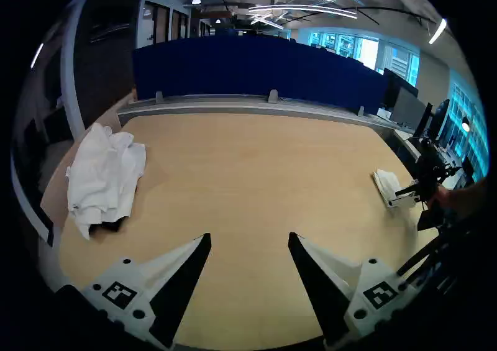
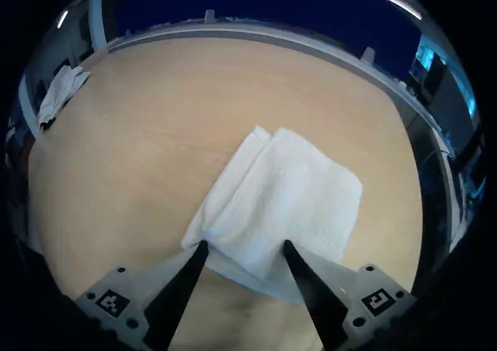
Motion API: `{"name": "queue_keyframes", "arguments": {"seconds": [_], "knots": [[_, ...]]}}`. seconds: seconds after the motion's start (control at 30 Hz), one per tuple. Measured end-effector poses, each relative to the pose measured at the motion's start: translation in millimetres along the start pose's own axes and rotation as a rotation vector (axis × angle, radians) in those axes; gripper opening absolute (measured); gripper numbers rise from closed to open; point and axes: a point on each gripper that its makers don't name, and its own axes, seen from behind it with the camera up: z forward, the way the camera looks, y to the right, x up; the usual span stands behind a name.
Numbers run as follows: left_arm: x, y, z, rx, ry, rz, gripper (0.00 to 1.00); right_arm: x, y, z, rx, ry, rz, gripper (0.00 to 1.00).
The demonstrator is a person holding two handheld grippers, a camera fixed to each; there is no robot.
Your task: Fold towel
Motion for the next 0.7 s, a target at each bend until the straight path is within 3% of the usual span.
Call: {"name": "queue_keyframes", "arguments": {"seconds": [0.37,0.7], "knots": [[2.6,-2.1,-3.7,0.002,0.006,-0.008,0.92,0.5,0.2,-1.2,0.012,-0.014,-0.04,0.95],[1.8,-7.3,-4.2,0.009,0.007,-0.007,0.92,6.7,0.6,-6.5,0.006,0.0,-0.028,0.95]]}}
